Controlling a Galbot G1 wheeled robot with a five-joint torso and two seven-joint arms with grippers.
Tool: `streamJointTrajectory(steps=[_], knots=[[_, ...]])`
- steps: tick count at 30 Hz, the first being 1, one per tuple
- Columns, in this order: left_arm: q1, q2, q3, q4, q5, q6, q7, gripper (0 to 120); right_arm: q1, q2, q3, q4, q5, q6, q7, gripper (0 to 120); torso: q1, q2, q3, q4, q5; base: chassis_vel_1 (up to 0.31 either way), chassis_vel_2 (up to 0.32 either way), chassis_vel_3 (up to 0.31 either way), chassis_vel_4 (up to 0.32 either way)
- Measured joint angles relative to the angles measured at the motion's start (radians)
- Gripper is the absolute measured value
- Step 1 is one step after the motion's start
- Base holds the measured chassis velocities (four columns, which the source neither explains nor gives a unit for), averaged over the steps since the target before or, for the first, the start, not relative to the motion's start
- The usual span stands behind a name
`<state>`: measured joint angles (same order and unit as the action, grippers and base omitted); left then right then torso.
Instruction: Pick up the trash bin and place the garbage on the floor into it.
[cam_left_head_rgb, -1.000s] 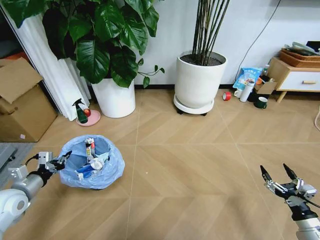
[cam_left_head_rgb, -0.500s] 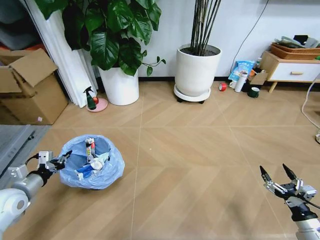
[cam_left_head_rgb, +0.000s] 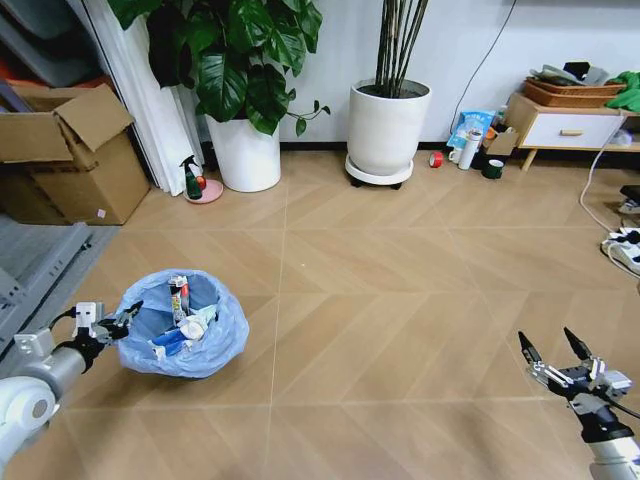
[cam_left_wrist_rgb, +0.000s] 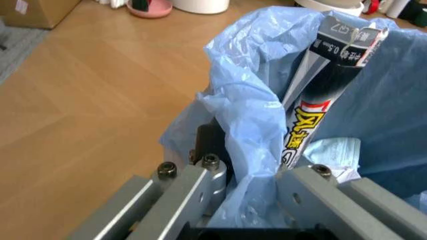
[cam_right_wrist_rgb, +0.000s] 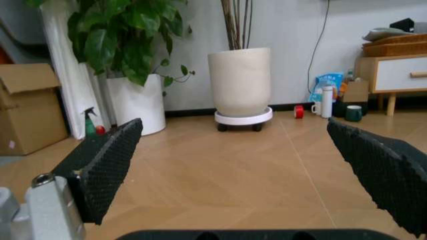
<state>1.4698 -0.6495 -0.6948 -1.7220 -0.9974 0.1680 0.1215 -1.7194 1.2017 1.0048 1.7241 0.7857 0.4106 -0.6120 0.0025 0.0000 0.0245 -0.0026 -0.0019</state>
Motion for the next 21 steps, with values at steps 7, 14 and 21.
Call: streamJointTrajectory(steps=[7,14,21], knots=[[0.000,0.000,0.000,0.000,-0.001,0.000,0.000,0,0.000,-0.001,0.000,0.000,0.002,0.000,-0.002,100,0.000,0.000,0.000,0.0000,0.0004,0.241,-0.235,-0.224,0.243],[0.000,-0.003,0.001,-0.004,0.000,0.000,-0.002,0,0.001,-0.004,-0.001,0.000,0.005,0.001,-0.004,100,0.000,0.000,0.000,0.0001,0.0002,0.221,-0.225,-0.213,0.223],[0.002,-0.008,0.003,-0.006,0.002,0.000,-0.004,0,0.003,-0.006,-0.004,0.000,0.007,0.002,-0.007,100,0.000,0.000,0.000,0.0002,-0.0001,0.215,-0.221,-0.223,0.218]])
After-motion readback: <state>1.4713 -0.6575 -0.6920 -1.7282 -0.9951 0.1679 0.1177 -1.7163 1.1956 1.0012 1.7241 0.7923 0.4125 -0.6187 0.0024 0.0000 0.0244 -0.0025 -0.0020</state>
